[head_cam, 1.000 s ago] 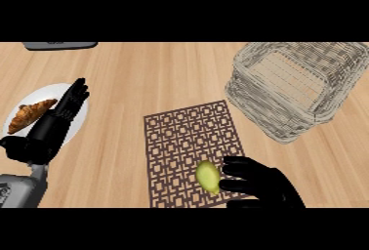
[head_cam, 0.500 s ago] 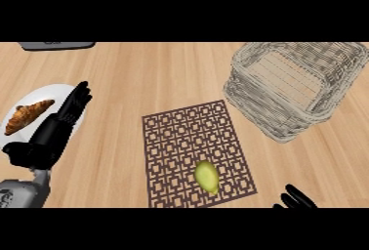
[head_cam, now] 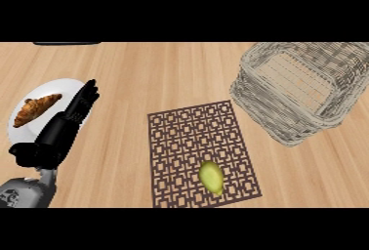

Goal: Pick the lemon from the placemat and place it in the basket

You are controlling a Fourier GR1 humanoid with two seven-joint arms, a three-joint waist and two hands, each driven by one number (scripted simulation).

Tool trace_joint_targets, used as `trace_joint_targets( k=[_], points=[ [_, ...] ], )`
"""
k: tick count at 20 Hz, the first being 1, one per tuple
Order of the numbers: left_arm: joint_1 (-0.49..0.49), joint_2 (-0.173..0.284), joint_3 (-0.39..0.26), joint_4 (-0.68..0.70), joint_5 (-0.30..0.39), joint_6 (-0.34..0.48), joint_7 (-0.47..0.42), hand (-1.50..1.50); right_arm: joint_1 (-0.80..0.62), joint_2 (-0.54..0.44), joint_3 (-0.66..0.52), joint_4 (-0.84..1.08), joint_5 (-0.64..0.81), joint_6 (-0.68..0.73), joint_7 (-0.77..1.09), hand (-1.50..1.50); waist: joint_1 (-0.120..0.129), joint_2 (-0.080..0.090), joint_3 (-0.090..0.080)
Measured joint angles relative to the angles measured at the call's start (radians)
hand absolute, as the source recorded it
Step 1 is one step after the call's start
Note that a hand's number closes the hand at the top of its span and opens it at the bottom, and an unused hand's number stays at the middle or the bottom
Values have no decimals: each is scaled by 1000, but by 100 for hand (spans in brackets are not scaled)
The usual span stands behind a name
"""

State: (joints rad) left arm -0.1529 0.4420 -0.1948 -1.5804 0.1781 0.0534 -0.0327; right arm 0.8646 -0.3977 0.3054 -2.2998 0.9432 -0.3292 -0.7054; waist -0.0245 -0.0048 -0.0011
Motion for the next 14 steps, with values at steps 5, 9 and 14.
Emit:
trace_joint_targets(
  k=[5, 9, 14],
  points=[
    [-7, -7, 31, 24, -3, -41, -8, 0, 58, -23, -65, 14, -60, -23, -58, -150, 8, 2, 1],
    [-13, -20, 49, 28, -14, -63, -2, 0, 12, -5, -81, 40, -87, -4, -62, -150, 14, 3, 1],
    [-38, -42, 61, 44, -30, -78, 10, 0, -101, 58, -25, 143, -80, 6, -58, -150, 19, 4, 1]
  ],
)
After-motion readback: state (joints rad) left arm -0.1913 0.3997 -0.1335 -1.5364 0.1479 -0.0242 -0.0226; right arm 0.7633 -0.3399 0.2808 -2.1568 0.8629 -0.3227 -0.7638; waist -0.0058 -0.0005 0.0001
